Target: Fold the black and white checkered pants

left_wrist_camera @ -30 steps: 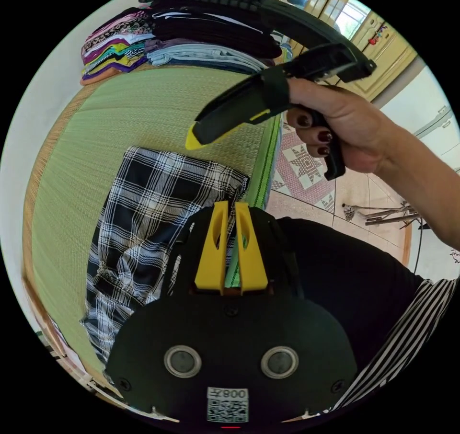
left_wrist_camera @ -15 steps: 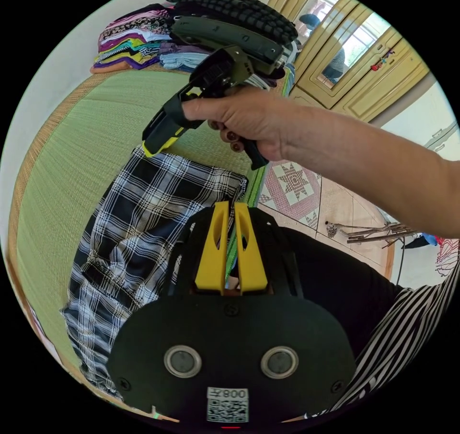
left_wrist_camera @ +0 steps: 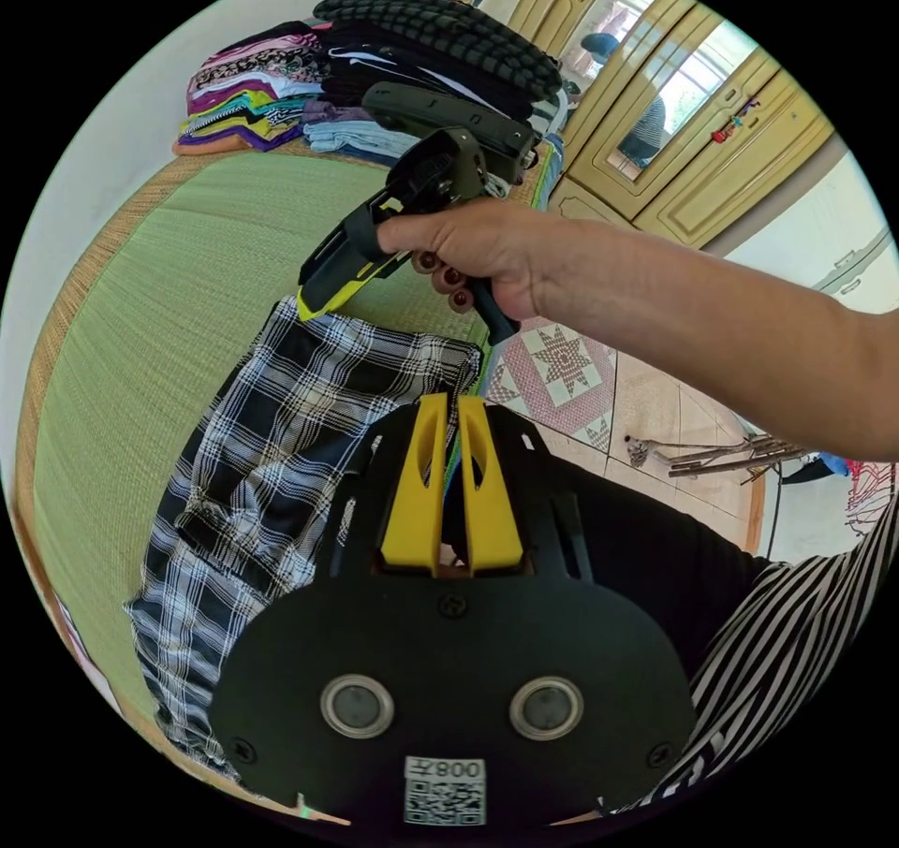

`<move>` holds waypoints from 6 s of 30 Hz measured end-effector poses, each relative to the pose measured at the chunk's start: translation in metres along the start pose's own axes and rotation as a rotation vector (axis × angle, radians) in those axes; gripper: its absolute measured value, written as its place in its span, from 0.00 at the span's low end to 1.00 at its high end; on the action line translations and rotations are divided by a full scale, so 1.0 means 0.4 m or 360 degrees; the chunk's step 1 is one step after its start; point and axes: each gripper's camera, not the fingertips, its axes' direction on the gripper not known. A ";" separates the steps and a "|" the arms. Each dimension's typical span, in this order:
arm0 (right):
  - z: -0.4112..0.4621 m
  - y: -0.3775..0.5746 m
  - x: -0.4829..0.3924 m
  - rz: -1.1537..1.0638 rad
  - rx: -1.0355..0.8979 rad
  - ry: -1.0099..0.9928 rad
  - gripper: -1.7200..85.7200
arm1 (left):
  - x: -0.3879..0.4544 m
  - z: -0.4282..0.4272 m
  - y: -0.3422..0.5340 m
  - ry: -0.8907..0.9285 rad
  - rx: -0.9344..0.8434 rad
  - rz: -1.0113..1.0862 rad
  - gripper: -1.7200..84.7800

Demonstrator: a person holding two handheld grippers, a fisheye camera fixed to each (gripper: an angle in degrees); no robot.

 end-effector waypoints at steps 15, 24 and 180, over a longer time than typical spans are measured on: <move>-0.164 0.115 -0.062 0.0151 0.0356 -0.0004 0.04 | -0.014 -0.237 0.160 0.0197 0.0274 -0.0055 0.04; -0.107 0.138 -0.289 -0.0019 0.0443 -0.0198 0.04 | -0.134 -0.479 0.460 0.0304 0.0551 -0.0356 0.04; 0.830 -0.003 -0.723 -0.0659 -0.0718 -0.0104 0.02 | -0.721 -0.919 0.808 -0.0204 0.0173 -0.1151 0.02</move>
